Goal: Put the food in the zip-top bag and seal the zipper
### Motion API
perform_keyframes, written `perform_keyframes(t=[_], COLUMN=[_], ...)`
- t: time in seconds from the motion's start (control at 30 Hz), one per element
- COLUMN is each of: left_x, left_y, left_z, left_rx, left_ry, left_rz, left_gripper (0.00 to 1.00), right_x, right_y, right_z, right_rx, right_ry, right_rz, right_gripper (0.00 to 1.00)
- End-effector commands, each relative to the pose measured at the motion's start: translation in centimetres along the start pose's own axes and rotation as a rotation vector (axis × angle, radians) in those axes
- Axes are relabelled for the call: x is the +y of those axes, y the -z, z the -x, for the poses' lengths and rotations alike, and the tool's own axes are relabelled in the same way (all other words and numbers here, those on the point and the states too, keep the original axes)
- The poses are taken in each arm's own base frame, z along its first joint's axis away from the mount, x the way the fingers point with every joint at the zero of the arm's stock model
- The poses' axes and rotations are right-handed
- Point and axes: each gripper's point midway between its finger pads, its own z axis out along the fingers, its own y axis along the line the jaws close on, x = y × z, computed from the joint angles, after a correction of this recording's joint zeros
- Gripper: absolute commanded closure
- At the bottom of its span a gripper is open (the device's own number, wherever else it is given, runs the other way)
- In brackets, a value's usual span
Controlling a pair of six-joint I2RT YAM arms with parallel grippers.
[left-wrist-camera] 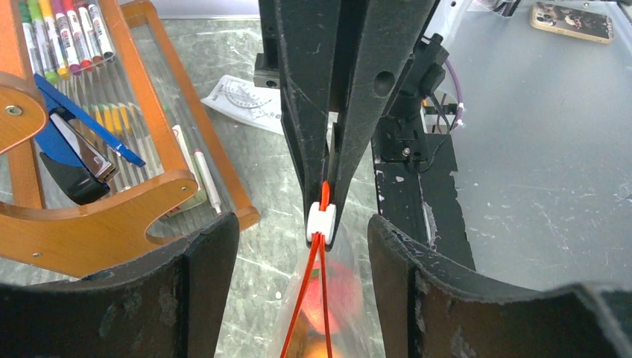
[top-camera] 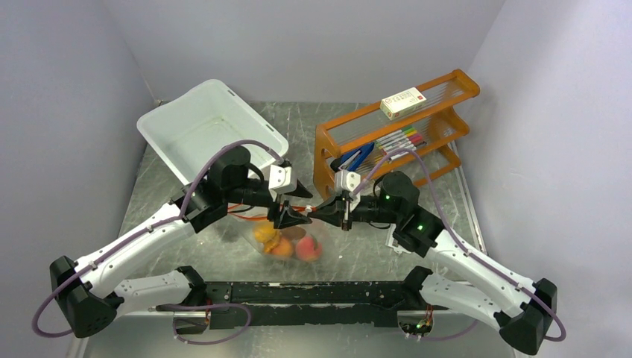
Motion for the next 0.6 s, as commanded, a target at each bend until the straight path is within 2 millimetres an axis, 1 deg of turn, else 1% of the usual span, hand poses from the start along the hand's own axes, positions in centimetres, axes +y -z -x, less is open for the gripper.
perform_keyframes(t=[0.0,0.07,0.13,0.2,0.33,0.43,0.57], left_x=[-0.5,-0.3,-0.6,-0.6,-1.0,-1.3,-1.6], left_y=[0.1,-0.1,-0.3,-0.4,-0.4,-0.3,0.0], left_z=[2.2,2.2,2.2,2.3,2.6,2.5,2.3], left_rx=[-0.049,-0.044,-0.038,-0.034,-0.044,-0.046,-0.032], left_ry=[-0.073,-0.072,-0.078,-0.079,-0.081,-0.08,-0.074], left_rz=[-0.02,-0.02,-0.043,-0.048,-0.055,-0.061,-0.062], left_gripper=[0.37,0.4,0.47,0.51,0.55,0.62,0.65], right_x=[-0.1,-0.1,-0.1,0.0,0.2,0.3,0.5], right_y=[-0.2,-0.3,-0.3,-0.2,-0.2,0.1,0.4], right_z=[1.7,1.9,1.9,2.0,1.6,1.4,1.2], right_rx=[-0.019,-0.016,-0.019,-0.021,-0.011,-0.004,0.0], right_ry=[0.029,0.033,0.038,0.042,0.045,0.058,0.071], right_rz=[0.004,0.001,-0.001,-0.001,0.006,0.008,0.008], right_gripper=[1.0,1.0,1.0,1.0,1.0,1.0,1.0])
